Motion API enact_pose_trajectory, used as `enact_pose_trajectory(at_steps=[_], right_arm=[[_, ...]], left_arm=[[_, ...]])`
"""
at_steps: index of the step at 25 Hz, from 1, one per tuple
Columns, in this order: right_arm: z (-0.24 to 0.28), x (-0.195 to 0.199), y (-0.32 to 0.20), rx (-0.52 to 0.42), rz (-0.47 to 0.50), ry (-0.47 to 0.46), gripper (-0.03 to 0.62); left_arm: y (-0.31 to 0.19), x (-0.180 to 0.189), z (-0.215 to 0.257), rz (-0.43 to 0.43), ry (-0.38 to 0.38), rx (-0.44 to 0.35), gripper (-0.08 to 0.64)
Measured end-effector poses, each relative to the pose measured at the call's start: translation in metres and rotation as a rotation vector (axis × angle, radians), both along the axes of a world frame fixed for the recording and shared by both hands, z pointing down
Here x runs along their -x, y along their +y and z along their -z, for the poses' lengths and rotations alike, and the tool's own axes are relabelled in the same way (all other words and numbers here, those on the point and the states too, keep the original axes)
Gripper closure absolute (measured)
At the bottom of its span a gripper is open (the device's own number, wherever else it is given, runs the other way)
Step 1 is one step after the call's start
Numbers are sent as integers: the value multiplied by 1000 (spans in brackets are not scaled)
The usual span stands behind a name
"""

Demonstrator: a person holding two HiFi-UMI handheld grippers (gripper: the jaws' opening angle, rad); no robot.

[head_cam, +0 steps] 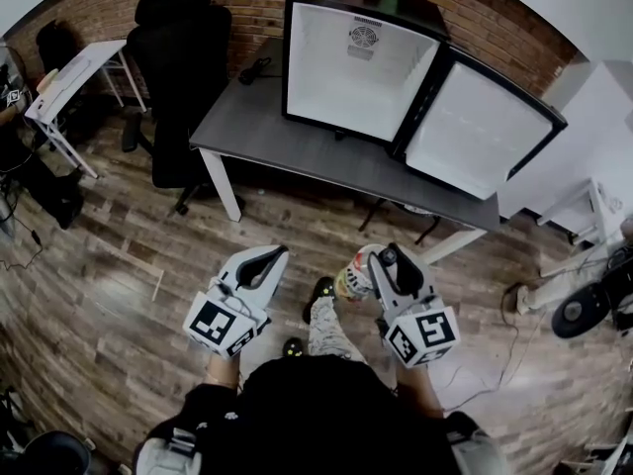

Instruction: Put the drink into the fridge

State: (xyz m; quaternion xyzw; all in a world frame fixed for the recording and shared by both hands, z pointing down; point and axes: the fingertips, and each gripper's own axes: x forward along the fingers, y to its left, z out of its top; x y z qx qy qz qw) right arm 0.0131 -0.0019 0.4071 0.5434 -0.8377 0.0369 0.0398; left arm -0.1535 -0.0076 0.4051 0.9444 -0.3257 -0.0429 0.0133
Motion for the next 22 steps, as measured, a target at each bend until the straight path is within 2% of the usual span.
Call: enact_pose_trajectory(at_steps=[3,6,9,22], right_arm=[[3,1,-19,-22,16,-18,440],[6,2,-41,-38,37,-27,440],[6,1,-68,-45,47,-28,440],[4,-43,-194,-53,44,-45,440]], left_arm=[[-11,7,-1,29,-17,-12,557],[-27,13,-7,63,-39,30,557],[-52,10,-9,78,-43,37,557],[-184,-45,-6,53,-73,32,557]])
